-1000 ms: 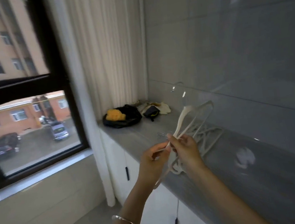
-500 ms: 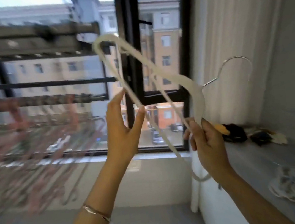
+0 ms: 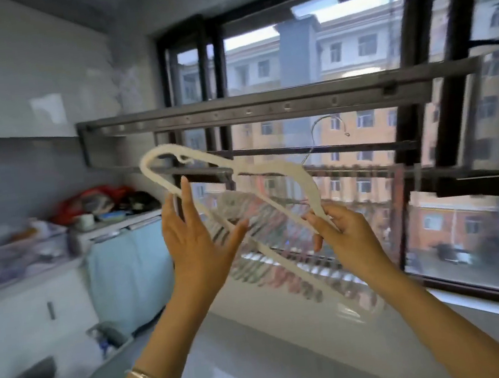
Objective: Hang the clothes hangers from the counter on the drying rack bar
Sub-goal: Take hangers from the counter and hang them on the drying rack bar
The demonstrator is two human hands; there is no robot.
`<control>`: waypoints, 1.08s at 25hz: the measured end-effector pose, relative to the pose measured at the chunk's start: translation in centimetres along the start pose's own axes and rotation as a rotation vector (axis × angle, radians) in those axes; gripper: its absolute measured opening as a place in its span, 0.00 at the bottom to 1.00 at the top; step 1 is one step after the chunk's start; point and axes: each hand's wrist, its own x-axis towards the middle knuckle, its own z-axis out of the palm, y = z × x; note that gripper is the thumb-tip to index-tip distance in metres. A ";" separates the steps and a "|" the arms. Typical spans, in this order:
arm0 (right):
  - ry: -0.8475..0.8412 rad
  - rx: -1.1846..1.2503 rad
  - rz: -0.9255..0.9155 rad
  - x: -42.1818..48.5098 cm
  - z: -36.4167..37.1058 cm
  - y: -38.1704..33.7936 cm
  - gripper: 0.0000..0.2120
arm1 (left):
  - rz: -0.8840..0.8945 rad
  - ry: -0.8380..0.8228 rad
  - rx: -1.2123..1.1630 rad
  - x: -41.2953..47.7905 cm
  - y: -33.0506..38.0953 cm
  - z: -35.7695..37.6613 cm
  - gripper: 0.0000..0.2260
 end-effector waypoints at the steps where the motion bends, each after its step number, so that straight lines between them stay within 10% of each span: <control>1: -0.034 -0.021 0.020 1.0 2.3 -0.5 0.06 | -0.005 0.009 0.031 0.7 -2.3 -1.5 0.48; 7: -0.314 -0.181 -0.054 7.0 13.5 -3.3 0.06 | 0.136 -0.120 0.362 6.5 -12.2 -7.8 0.29; 13: -0.204 -0.474 -0.236 13.8 20.3 -2.1 0.15 | -0.185 -0.414 -0.089 11.5 -19.4 -10.9 0.06; 19: -0.188 -0.640 -0.272 21.5 24.0 3.3 0.23 | -0.345 -0.282 -0.186 16.5 -26.5 -8.4 0.06; 27: -0.403 -0.898 -0.050 25.5 25.2 11.2 0.23 | -0.475 -0.634 -0.588 20.0 -29.6 6.4 0.11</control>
